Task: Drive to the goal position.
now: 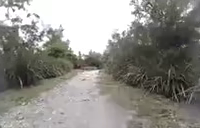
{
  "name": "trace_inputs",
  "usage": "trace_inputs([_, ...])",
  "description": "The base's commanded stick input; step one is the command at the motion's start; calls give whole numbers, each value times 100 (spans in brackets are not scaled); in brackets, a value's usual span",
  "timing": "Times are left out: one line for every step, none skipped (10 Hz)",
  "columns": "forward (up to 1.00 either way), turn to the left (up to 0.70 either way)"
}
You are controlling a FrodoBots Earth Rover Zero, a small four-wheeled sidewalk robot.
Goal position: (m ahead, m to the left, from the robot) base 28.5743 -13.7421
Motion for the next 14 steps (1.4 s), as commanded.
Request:
trace_inputs([85, 0])
trace_inputs([85, 0])
trace_inputs([85, 1])
trace_inputs([85, 10])
trace_inputs([85, 34])
trace_inputs([85, 34])
trace_inputs([85, 0])
trace_inputs([85, 0])
trace_inputs([85, 0])
trace_inputs([85, 0])
trace_inputs([85, 0])
trace_inputs([85, 0])
trace_inputs([85, 0])
trace_inputs([85, 0])
